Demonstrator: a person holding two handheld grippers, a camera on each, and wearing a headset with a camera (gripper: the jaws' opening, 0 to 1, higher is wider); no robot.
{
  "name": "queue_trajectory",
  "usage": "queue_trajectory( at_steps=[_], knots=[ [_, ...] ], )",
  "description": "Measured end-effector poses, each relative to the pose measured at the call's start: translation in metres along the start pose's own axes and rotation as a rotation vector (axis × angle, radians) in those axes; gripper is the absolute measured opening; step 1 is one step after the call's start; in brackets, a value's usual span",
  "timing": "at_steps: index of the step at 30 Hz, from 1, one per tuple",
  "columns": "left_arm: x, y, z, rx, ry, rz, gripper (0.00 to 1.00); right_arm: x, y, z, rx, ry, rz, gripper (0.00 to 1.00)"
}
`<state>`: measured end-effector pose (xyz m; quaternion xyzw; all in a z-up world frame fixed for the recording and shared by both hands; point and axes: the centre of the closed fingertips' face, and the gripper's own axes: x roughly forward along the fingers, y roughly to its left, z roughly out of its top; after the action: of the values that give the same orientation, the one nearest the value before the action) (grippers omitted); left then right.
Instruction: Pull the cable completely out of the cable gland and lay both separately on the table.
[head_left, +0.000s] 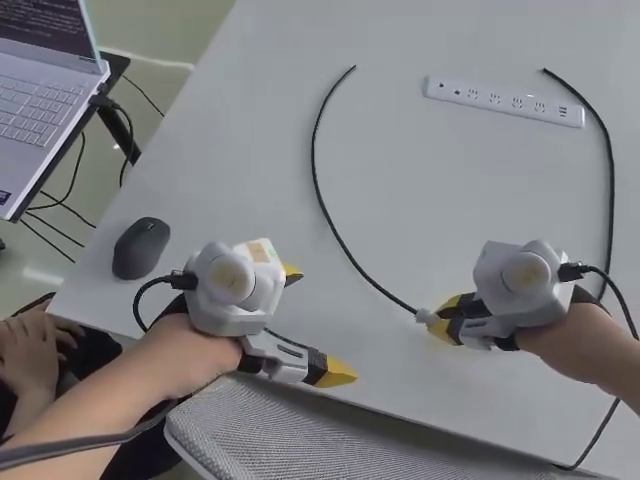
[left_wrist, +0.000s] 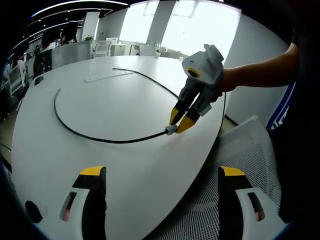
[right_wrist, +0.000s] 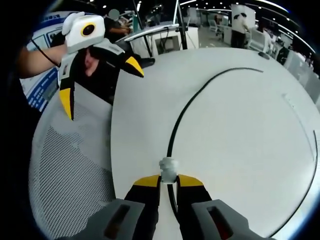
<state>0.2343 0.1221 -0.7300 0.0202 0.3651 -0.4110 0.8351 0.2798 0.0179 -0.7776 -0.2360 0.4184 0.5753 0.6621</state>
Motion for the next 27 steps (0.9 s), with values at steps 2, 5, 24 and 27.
queue_trajectory(
  at_steps=[2,5,24,27],
  knots=[
    [0.002,-0.002,0.003,0.012,-0.001,-0.008,0.93,-0.005,0.004,0.004,0.002,-0.009,0.001,0.06],
    [0.006,-0.005,0.009,0.03,-0.003,-0.02,0.92,-0.01,0.01,0.008,-0.002,-0.015,0.009,0.06],
    [0.013,-0.027,0.04,0.118,-0.029,-0.085,0.9,-0.045,0.043,0.023,-0.018,-0.057,0.014,0.06],
    [0.014,-0.03,0.045,0.124,-0.041,-0.095,0.9,-0.049,0.047,0.025,-0.024,-0.062,0.014,0.06]
  ],
)
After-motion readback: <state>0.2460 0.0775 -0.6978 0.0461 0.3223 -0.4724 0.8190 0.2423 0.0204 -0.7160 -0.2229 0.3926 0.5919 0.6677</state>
